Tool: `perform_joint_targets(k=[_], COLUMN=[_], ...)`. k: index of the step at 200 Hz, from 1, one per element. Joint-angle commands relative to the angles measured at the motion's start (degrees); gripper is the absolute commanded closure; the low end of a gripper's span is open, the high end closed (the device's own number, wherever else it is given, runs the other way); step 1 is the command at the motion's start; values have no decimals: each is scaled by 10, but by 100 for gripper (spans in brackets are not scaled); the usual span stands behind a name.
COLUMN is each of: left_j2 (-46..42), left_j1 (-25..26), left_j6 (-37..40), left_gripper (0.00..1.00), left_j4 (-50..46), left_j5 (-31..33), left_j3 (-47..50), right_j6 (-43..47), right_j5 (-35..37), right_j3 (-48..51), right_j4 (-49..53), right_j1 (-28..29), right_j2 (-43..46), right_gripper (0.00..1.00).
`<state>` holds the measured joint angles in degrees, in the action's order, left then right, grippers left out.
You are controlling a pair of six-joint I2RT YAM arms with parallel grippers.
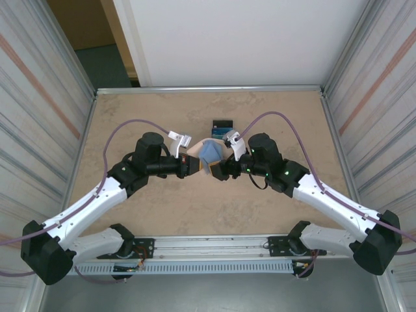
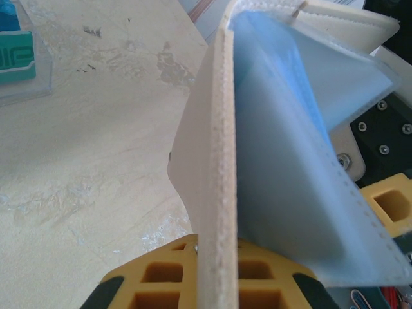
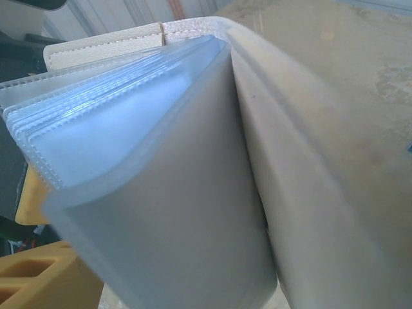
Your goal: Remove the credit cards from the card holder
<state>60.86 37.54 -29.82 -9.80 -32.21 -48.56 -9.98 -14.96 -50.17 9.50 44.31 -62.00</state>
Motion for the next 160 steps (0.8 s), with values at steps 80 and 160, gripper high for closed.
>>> perform_joint_targets(k=[80,160], left_j2=[0,0], left_j1=[-6,-16], left_j6=[12,-2], left_gripper=[100,100], left_j4=[15,37], left_j5=[-37,-51], left_j3=[-4,4], right_j6=[-40,-61], right_j5=[-24,-41], right_j3=[19,43], right_j4=[-39,-52], right_j1=[-42,-68], right_j2=[42,69], right_gripper=[42,50])
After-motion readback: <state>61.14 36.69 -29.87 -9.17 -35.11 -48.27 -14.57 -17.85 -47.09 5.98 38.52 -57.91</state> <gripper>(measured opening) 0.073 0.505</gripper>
